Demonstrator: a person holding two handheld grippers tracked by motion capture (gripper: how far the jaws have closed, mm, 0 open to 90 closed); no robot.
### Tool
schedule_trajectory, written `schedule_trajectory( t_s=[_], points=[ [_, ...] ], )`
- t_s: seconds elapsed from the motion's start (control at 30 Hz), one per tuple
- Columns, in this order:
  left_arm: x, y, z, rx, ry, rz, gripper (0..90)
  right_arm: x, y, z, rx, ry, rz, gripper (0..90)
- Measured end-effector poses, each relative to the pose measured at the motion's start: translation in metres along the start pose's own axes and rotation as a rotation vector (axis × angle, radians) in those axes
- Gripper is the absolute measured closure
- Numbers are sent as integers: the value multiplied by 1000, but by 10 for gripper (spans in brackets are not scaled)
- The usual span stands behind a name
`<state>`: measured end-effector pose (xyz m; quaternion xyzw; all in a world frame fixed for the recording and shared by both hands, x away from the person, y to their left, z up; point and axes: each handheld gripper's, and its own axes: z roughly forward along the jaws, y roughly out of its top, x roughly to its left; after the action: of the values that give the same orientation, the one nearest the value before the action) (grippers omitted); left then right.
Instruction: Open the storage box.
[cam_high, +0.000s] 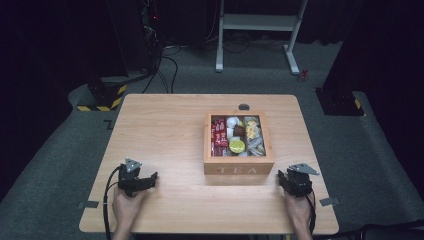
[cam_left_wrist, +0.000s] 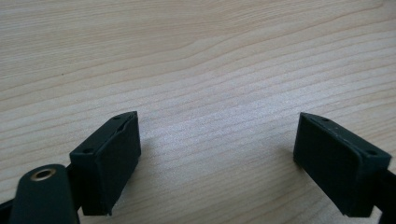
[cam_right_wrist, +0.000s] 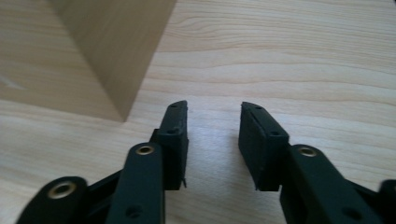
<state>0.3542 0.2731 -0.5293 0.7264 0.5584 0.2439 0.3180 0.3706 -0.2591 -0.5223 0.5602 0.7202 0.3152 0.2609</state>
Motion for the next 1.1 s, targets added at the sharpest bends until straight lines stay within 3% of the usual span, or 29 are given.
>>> schedule_trajectory(
  t_s=[0.13,0.3,0.33,0.6,0.73,1.1],
  points=[
    [0,0,0,0,0,0,150,4,-2,-2,-3,41,-27,704],
    [0,0,0,1,-1,-1,151,5,-4,-6,-6,77,-14,730],
    [0,0,0,1,-1,-1,150,5,-6,-8,-9,105,-14,749],
    [0,0,0,2,-1,0,151,14,-10,-15,-27,188,-39,835],
    [0,0,0,2,-1,1,151,26,-9,-18,-29,228,-76,859],
    [0,0,0,0,-1,-1,151,46,1,-14,-46,310,-116,895]
  ],
)
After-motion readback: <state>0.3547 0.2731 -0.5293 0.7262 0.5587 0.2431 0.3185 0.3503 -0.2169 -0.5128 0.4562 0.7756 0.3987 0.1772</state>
